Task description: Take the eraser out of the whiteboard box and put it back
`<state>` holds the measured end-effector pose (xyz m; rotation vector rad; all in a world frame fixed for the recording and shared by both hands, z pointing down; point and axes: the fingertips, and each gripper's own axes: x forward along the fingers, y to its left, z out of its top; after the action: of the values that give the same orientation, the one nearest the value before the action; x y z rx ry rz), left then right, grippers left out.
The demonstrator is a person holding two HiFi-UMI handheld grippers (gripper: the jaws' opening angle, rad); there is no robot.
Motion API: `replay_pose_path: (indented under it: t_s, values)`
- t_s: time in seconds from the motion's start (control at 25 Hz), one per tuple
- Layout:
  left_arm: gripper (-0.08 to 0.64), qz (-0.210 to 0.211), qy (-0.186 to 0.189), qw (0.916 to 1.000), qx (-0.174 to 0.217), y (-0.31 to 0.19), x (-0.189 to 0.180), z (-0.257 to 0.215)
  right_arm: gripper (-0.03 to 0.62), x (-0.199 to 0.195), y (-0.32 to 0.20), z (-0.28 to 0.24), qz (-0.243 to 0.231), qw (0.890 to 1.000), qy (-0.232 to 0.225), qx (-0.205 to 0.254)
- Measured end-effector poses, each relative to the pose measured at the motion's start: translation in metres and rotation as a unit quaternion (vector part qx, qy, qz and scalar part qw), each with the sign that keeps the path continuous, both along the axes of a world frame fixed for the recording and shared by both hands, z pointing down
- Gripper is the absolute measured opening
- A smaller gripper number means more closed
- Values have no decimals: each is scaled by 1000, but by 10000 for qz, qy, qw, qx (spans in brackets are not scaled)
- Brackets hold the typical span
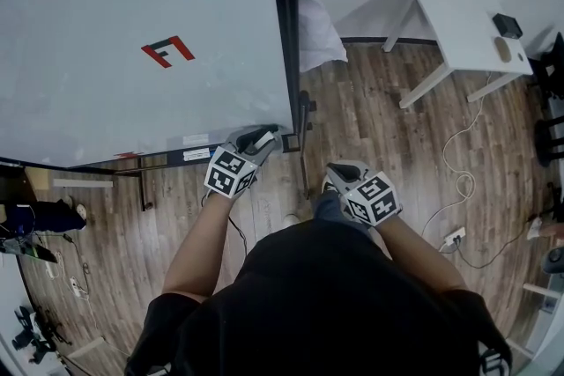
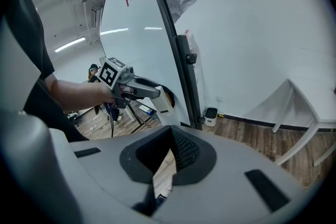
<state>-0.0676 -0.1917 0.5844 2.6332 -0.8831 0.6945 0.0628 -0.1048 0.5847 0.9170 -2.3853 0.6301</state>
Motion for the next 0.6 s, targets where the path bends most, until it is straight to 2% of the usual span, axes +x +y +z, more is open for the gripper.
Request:
replay_pose_path:
  t_s: [0.6]
  values:
    - [156, -174, 68, 9997, 127, 14, -19, -25, -6, -5, 8, 1, 54, 9999, -104, -13]
